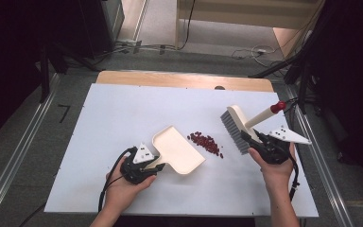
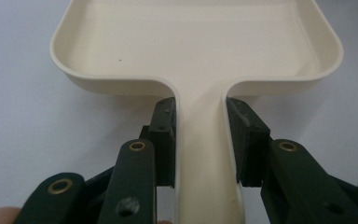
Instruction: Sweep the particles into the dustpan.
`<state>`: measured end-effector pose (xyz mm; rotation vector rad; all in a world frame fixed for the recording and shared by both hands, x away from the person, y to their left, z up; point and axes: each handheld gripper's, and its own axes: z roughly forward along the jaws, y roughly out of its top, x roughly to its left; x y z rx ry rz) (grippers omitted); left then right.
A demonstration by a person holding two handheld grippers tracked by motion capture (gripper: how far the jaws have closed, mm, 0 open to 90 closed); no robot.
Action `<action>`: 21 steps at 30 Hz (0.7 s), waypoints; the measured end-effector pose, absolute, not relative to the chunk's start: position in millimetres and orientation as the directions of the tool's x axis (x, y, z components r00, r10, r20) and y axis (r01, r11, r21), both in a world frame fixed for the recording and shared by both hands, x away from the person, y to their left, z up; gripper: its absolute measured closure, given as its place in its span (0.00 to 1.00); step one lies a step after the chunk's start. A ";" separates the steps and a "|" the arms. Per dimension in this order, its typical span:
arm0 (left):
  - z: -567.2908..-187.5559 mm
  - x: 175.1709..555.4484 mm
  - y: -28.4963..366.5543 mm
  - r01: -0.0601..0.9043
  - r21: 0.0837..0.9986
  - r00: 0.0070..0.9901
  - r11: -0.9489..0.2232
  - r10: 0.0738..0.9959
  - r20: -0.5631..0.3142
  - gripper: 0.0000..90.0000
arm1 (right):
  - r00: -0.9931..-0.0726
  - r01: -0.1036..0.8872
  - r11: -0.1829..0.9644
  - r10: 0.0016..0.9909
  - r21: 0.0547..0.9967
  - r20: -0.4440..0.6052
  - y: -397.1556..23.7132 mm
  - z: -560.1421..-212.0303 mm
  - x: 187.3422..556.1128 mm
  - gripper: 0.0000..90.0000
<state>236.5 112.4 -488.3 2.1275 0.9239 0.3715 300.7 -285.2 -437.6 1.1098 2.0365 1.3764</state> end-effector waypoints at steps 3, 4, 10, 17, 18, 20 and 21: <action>-489.0 237.6 110.8 0.499 0.741 0.700 -0.450 0.714 -0.037 0.73 | -0.592 0.372 0.212 0.804 0.904 0.055 -273.6 -437.7 300.2 0.72; -489.2 238.3 110.0 0.500 0.737 0.704 -0.455 0.709 -0.040 0.73 | -0.599 0.370 0.225 0.800 0.902 0.046 -269.5 -438.2 300.4 0.72; -490.1 242.5 104.9 0.504 0.718 0.714 -0.480 0.699 -0.033 0.73 | -0.615 0.376 0.305 0.788 0.875 -0.010 -246.7 -439.6 302.4 0.72; -491.3 249.0 103.1 0.515 0.698 0.727 -0.498 0.685 -0.048 0.73 | -0.636 0.399 0.370 0.771 0.839 -0.037 -217.9 -436.5 311.7 0.73; -491.0 249.6 103.3 0.517 0.694 0.729 -0.501 0.683 -0.050 0.73 | -0.634 0.408 0.380 0.772 0.830 -0.042 -212.9 -436.9 313.6 0.73; -490.5 251.1 103.3 0.514 0.692 0.737 -0.507 0.673 -0.055 0.73 | -0.625 0.420 0.396 0.779 0.816 -0.056 -204.9 -437.5 317.3 0.73; -490.3 251.4 102.9 0.514 0.692 0.739 -0.507 0.671 -0.058 0.73 | -0.623 0.425 0.401 0.780 0.812 -0.059 -202.2 -437.5 318.9 0.73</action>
